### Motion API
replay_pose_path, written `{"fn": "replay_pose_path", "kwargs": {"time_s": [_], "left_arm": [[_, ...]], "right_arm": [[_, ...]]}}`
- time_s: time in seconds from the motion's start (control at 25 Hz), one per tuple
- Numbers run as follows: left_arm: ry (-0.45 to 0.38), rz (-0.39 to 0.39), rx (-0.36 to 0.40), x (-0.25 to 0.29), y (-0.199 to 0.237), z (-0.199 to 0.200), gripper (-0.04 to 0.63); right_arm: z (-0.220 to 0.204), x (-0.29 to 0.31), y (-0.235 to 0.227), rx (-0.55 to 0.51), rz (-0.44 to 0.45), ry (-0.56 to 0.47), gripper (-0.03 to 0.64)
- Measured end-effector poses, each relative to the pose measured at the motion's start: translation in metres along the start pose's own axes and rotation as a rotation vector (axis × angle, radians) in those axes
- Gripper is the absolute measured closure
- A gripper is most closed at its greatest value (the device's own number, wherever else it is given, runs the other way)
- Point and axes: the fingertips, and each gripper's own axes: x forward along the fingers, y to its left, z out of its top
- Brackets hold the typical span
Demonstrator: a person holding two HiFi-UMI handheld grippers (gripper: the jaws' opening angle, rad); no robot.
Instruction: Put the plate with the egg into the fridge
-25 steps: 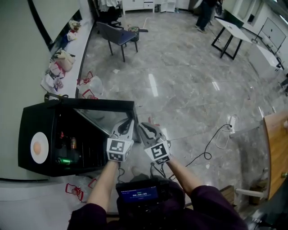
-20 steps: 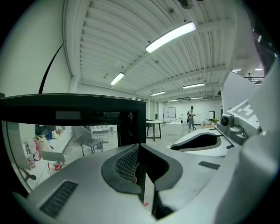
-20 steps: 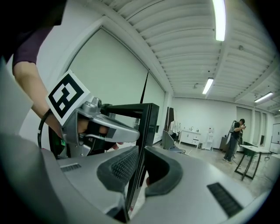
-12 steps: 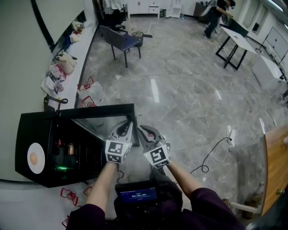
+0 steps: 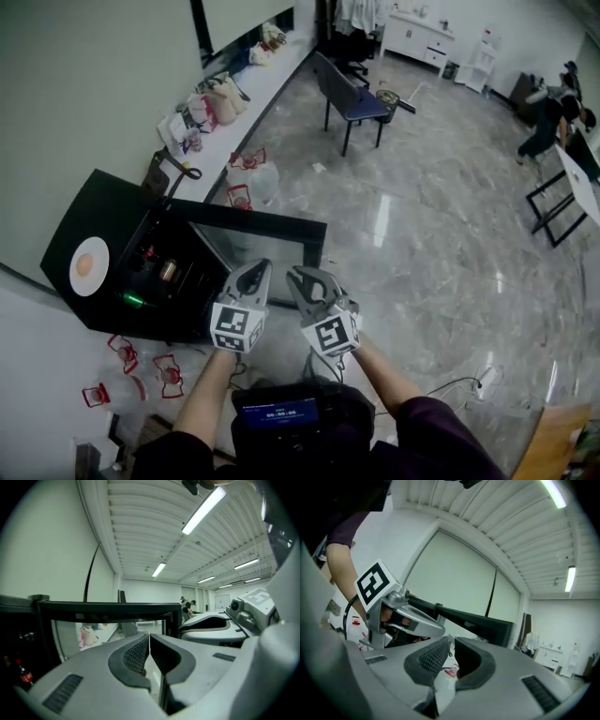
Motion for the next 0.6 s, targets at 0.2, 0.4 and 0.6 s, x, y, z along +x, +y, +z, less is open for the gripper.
{"fn": "replay_pose_path", "kwargs": {"time_s": [0.2, 0.4, 0.6], "left_arm": [[0.015, 0.204, 0.004, -0.065, 0.057, 0.000, 0.583], [0.034, 0.374, 0.018, -0.141, 0.102, -0.004, 0.583], [0.055, 0.455, 0.029, -0.200, 0.139, -0.004, 0.583]], "right_arm": [[0.031, 0.039, 0.050, -0.075, 0.206, -0.092, 0.568], [0.063, 0.070, 0.115, -0.120, 0.368, -0.185, 0.568], [0.092, 0.101, 0.175, -0.159, 0.469, -0.244, 0.568]]}}
